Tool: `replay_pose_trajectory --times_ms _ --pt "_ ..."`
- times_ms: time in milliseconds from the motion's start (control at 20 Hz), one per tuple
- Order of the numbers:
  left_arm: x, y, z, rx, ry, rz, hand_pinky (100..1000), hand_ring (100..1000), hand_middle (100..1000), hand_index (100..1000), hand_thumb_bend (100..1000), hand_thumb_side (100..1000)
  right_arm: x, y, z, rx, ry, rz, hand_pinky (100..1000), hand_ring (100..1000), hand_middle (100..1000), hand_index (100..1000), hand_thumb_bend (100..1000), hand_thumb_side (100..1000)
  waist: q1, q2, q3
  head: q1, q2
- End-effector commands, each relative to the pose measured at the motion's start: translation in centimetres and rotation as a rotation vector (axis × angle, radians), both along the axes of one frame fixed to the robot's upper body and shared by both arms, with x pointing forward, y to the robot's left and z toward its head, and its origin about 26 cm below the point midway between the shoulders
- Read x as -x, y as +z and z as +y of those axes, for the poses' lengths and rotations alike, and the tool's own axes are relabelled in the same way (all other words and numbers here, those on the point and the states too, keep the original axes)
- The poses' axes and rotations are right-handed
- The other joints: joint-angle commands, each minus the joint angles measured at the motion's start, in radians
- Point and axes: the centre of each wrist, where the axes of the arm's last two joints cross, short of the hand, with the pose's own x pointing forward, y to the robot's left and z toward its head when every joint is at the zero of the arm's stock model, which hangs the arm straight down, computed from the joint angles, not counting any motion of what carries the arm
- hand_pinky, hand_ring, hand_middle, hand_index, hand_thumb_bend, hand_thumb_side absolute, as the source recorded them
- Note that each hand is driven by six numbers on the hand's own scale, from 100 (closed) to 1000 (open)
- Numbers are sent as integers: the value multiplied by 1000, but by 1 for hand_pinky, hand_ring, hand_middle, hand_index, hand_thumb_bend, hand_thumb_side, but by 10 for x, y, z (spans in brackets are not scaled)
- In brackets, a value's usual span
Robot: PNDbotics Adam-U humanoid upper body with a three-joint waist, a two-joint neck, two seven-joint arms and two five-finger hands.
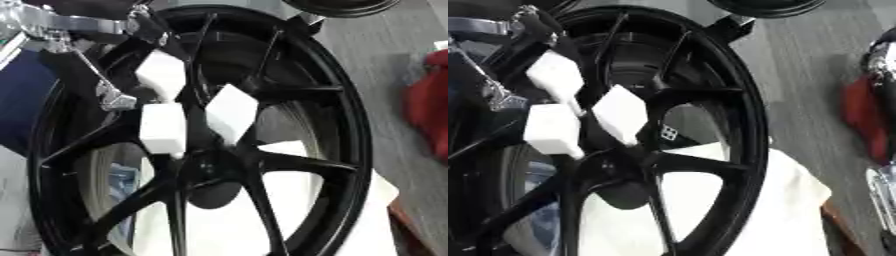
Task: Pull the pin out of the wheel hub.
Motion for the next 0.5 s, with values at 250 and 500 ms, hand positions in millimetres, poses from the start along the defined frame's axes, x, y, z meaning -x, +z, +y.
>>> replay_pose_trajectory --times_ms 250,500 --pt "18 39 11 -12 -112 -41 682 400 196 318 100 303 3 6 0 3 4 -21 793 641 556 808 100 547 -6 -33 9 7 -3" --pt "26 66 35 134 -120 -22 679 381 195 322 100 331 3 5 -1 5 -1 -20 794 642 557 808 100 545 -13 -39 22 7 6"
